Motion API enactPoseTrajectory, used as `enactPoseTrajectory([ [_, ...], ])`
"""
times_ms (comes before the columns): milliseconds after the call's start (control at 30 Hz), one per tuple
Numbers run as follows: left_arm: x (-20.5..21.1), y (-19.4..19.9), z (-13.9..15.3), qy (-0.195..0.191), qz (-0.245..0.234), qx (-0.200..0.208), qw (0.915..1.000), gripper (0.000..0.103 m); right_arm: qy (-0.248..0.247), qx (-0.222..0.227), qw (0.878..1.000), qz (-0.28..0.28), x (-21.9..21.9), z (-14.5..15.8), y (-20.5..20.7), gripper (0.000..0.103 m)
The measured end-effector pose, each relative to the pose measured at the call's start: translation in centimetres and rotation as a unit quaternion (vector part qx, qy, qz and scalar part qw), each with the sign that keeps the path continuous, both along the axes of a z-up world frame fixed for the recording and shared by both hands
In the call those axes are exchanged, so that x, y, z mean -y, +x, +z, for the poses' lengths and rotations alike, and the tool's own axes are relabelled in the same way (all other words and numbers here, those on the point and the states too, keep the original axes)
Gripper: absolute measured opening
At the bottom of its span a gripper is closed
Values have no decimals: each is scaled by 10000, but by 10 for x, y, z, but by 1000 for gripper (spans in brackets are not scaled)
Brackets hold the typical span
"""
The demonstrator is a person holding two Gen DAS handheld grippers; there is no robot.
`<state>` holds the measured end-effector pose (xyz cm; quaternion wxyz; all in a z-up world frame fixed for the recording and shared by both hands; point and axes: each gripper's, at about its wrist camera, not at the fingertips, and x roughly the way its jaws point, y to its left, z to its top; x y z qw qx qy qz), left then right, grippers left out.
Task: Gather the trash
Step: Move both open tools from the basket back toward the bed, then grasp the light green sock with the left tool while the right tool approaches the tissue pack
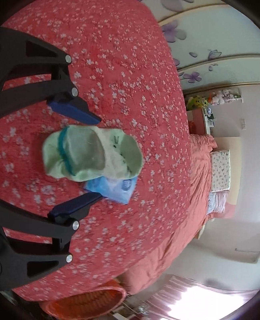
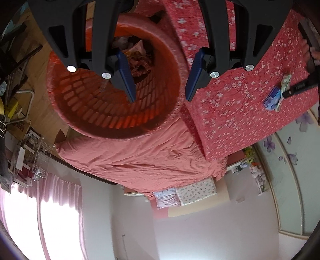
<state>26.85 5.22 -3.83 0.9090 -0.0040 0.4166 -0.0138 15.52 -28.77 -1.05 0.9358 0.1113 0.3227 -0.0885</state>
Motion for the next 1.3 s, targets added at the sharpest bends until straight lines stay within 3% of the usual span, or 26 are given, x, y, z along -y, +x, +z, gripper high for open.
enactPoseTrajectory([
  [200,1,15,-15,66,-10,-255,9997,49,-59,-92,9999,107,-13,-2,1,52],
  [267,-2,14,-15,-110,9,-242,9996,28,-72,-106,9998,129,-15,-2,1,52],
  [367,-10,12,-11,-257,68,-225,9994,7,-84,-117,9998,157,-19,-2,2,52],
  [600,-47,4,-5,-170,291,-160,9993,5,-88,-107,9996,262,-28,0,2,52],
  [833,-108,-10,25,59,748,156,9971,5,-56,-84,9995,307,-31,0,4,52],
  [1000,-138,-7,19,48,998,-23,9950,5,-1,-118,9991,402,-41,-1,9,52],
  [1133,-144,0,-3,-40,1121,-323,9932,13,-61,-133,9983,560,-56,0,9,52],
  [1233,-143,4,-14,-93,1168,-393,9923,32,-123,-149,9977,655,-67,1,10,52],
  [1300,-142,6,-18,-82,1166,-400,9923,32,-124,-163,9972,713,-74,3,13,52],
])
